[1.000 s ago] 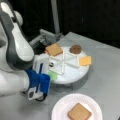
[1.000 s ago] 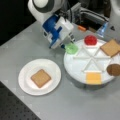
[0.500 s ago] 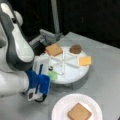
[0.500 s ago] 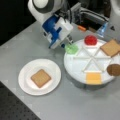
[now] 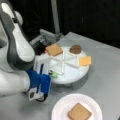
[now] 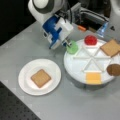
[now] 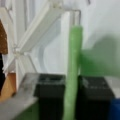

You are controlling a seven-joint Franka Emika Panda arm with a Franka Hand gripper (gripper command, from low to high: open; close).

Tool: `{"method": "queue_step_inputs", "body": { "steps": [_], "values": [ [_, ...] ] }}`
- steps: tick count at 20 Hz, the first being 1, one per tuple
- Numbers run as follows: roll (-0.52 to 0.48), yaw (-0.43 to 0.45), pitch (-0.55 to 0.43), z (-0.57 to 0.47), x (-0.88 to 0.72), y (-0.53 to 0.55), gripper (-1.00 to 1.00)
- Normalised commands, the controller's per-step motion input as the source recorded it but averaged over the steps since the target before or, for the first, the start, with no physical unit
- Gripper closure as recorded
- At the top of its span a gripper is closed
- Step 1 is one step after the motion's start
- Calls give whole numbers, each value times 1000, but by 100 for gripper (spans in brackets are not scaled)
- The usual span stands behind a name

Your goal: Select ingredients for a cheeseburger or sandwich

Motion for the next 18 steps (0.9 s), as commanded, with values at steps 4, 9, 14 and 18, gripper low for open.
{"method": "queue_step_inputs", "body": {
  "steps": [4, 9, 14, 18],
  "values": [
    [168, -73, -126, -50, 38, 62, 100],
    [138, -95, -65, 103, -36, 93, 100],
    [17, -104, 63, 526, -206, 78, 100],
    [-135, -75, 121, 554, -165, 14, 100]
  ]
}}
